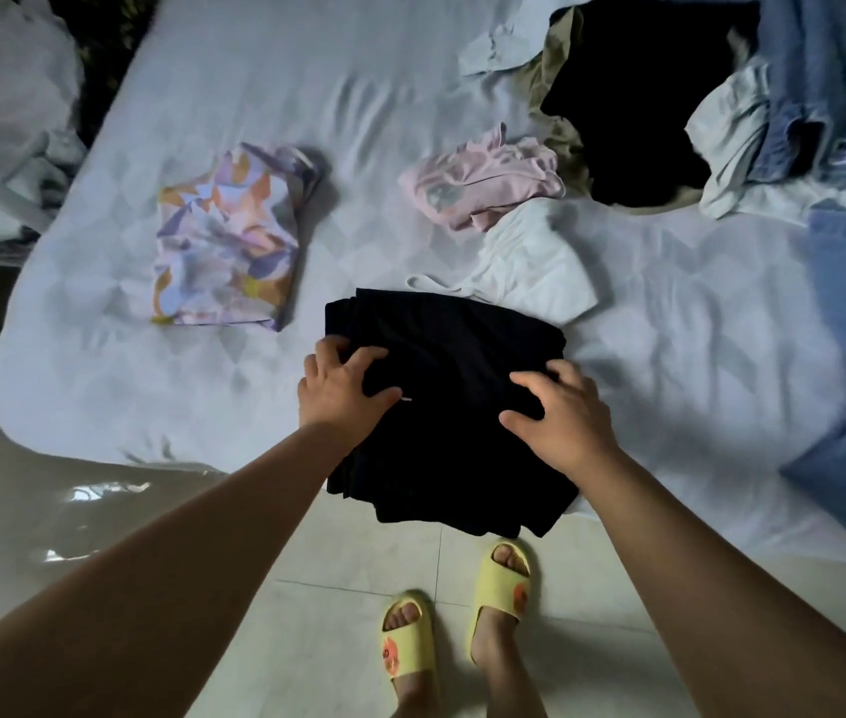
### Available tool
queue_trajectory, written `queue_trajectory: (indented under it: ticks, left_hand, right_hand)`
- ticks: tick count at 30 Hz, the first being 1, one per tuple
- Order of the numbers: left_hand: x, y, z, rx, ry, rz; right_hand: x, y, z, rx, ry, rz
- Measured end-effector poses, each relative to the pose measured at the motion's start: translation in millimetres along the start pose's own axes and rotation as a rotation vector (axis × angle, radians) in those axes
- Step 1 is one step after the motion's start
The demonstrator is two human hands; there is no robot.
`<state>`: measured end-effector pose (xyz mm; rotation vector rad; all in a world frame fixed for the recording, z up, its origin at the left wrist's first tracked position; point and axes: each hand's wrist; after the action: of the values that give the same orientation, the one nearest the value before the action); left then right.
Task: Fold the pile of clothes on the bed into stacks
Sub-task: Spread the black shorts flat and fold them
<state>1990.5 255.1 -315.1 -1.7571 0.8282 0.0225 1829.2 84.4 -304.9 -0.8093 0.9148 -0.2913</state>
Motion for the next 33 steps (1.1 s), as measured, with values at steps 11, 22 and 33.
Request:
queue_trajectory:
  ticks: [11, 22, 33]
  left_hand:
    - [-3.0, 22.8, -5.3, -0.145, 0.002, -0.006]
    - [-4.1, -22.3, -4.5, -0.22, 0.033, 0.146]
    - [80.2, -164.7, 34.6, -0.272, 0.11, -0.181]
  right_hand:
    - [0.3, 34.1, 4.6, -0.064, -0.014, -0.061]
    - [3.9, -10.9, 27.6, 0.182, -0.246, 0.033]
    - [67.8, -77.6, 174.6, 0.189, -0.46, -0.182]
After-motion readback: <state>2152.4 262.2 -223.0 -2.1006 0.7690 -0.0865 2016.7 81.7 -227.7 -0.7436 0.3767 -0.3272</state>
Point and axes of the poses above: each hand's wrist, its own x-axis towards the middle knuckle, its own y-axis out of the palm, z = x × y, and after that the axes turned 2 degrees about y, right-handed
